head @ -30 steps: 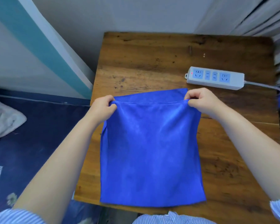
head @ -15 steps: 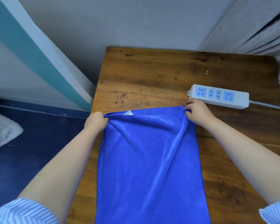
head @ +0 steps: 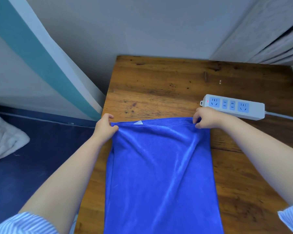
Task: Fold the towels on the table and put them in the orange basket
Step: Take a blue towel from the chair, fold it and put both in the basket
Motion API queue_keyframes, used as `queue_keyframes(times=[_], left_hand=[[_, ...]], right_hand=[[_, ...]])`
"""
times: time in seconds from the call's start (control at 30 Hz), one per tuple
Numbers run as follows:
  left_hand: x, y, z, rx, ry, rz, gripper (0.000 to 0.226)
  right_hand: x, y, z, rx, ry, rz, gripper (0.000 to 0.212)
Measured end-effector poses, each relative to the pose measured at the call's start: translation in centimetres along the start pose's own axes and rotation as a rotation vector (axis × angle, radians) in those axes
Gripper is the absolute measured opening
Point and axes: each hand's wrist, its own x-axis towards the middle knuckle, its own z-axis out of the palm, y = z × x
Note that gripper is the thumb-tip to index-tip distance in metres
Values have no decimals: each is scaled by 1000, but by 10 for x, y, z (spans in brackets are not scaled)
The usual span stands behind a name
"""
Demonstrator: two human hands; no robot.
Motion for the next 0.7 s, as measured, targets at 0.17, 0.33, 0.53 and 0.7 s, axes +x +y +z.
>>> queue_keyframes(times=[0.17, 0.33, 0.53, 0.7], left_hand=[[4, 8, -1, 193, -55, 41, 29], [1, 10, -18, 324, -208, 90, 16], [-20, 11, -42, 462, -294, 188, 25], [-49, 8, -63, 591, -244, 263, 17]], right_hand=[[-11, 4, -5, 105, 80, -1, 4], [-32, 15, -12, 128, 90, 91, 11], [-54, -8, -16, -94, 58, 70, 11], [-84, -24, -16, -191, 103, 99, 12]])
